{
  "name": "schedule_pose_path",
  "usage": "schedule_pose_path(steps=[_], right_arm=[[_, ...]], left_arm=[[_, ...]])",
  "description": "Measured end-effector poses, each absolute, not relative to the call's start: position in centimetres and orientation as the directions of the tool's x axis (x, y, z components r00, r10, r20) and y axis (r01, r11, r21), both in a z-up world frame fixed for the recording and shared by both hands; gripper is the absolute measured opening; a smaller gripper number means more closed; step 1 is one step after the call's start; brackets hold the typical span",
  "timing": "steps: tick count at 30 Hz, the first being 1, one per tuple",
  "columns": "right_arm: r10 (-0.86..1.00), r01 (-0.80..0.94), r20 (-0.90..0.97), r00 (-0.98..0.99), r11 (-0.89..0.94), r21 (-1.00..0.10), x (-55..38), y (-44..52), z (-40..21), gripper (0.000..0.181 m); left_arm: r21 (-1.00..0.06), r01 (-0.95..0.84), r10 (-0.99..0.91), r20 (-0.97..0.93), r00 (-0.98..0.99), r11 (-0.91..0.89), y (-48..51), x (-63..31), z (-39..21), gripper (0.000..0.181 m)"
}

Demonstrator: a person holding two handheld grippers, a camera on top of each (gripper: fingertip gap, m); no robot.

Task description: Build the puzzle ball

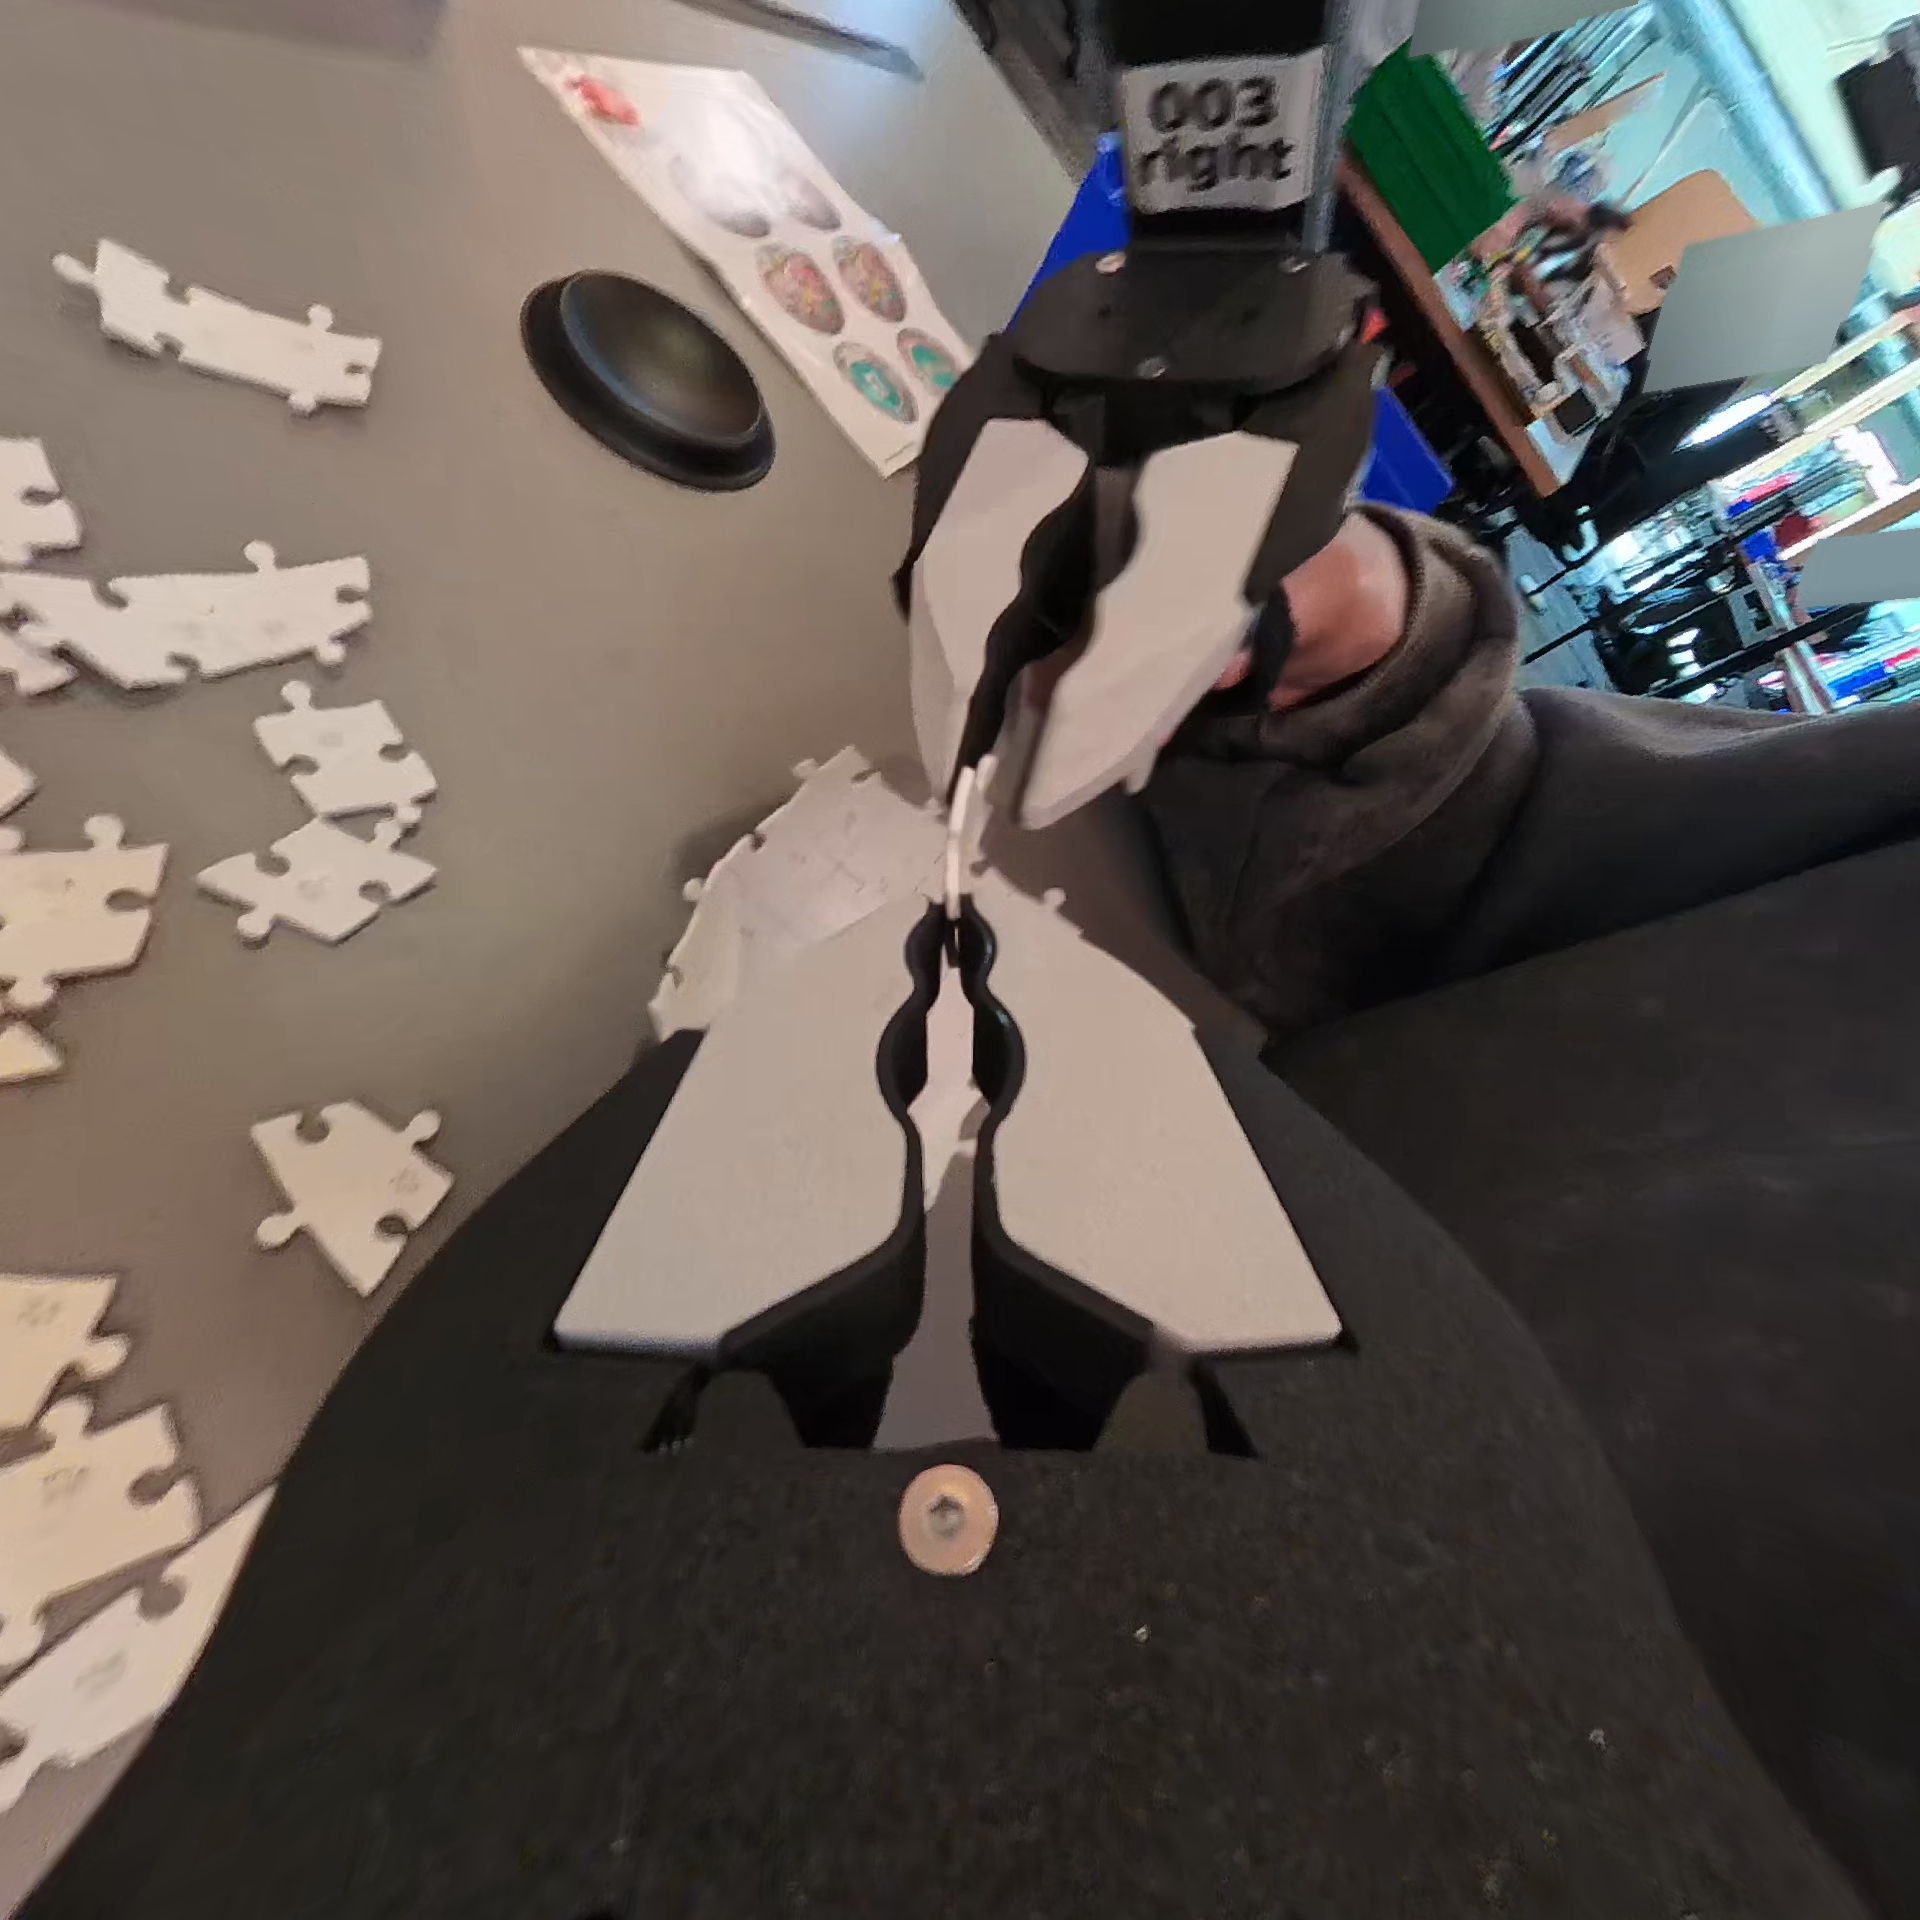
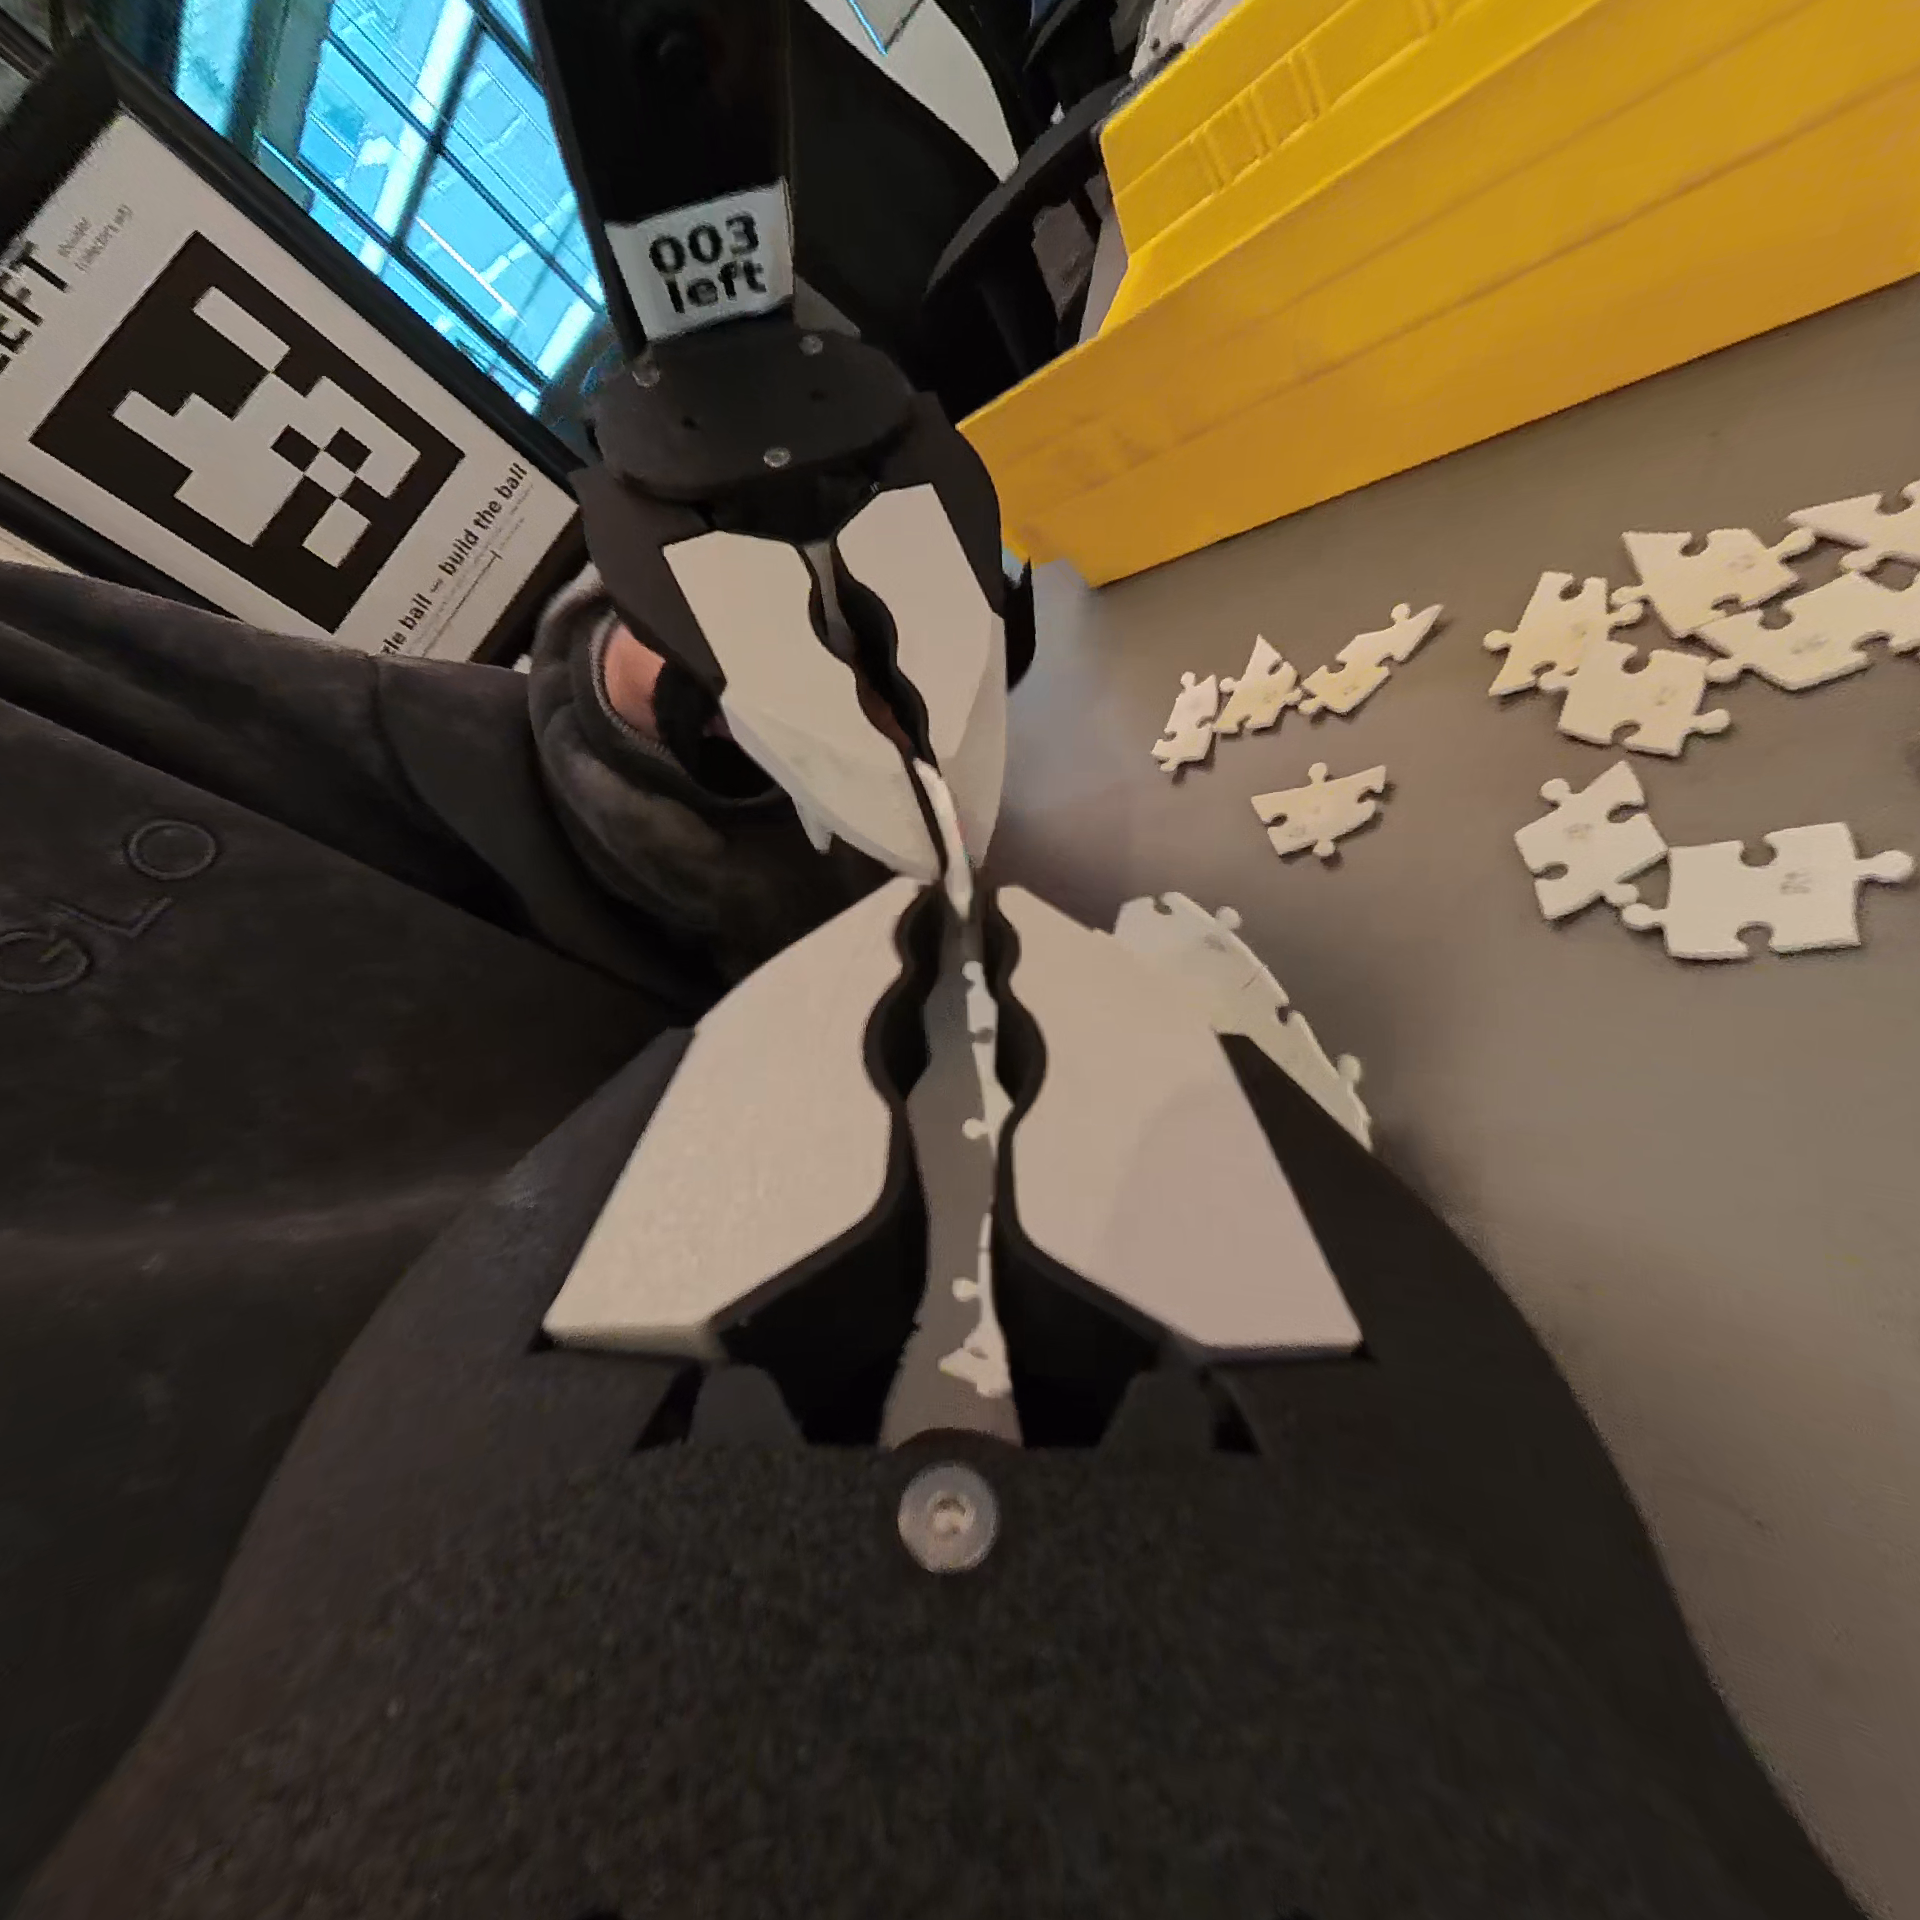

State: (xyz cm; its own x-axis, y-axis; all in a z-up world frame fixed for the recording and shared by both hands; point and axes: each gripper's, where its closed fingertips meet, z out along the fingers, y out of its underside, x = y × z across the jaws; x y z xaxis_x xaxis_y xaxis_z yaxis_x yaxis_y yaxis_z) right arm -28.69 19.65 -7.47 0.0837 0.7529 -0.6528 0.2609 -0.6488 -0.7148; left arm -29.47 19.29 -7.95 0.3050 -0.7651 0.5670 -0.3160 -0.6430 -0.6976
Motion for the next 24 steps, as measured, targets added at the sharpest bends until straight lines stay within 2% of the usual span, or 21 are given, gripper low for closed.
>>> schedule_pose_path(steps=[1,3,5,8,10,13,16,19,24], right_arm=[[0.760,0.270,-0.641,0.103,-0.642,-0.718,-28.4,19.7,-7.7,0.016],[0.794,0.275,-0.589,0.151,-0.606,-0.747,-26.8,19.7,-8.0,0.017],[0.815,0.297,-0.508,0.281,-0.577,-0.761,-24.1,20.2,-9.5,0.022],[0.719,0.268,-0.529,0.450,-0.674,-0.689,-20.7,19.6,-11.8,0.031],[0.649,0.228,-0.574,0.500,-0.738,-0.635,-20.5,18.6,-12.7,0.032],[0.588,0.223,-0.534,0.607,-0.771,-0.596,-20.8,17.7,-14.1,0.030],[0.566,0.246,-0.539,0.624,-0.797,-0.551,-21.7,16.2,-14.3,0.030],[0.522,0.190,-0.566,0.638,-0.819,-0.541,-21.5,14.7,-13.8,0.032],[0.515,0.152,-0.486,0.706,-0.781,-0.606,-23.0,13.2,-14.4,0.051]], left_arm=[[-0.681,-0.332,-0.757,0.566,0.327,-0.653,19.5,-30.0,-8.4,0.002],[-0.655,-0.368,-0.751,0.553,0.362,-0.660,20.0,-31.2,-9.0,0.002],[-0.629,-0.400,-0.743,0.512,0.431,-0.666,21.1,-32.7,-9.7,0.002],[-0.583,-0.473,-0.750,0.474,0.462,-0.660,21.7,-33.4,-10.2,0.002],[-0.548,-0.526,-0.758,0.426,0.494,-0.650,22.3,-33.5,-10.7,0.002],[-0.488,-0.585,-0.762,0.401,0.508,-0.647,22.4,-33.0,-11.2,0.002],[-0.448,-0.622,-0.767,0.393,0.508,-0.642,22.2,-32.7,-11.4,0.002],[-0.437,-0.632,-0.768,0.382,0.514,-0.640,22.3,-32.9,-11.4,0.002],[-0.458,-0.604,-0.758,0.404,0.512,-0.653,22.7,-33.1,-11.1,0.002]])
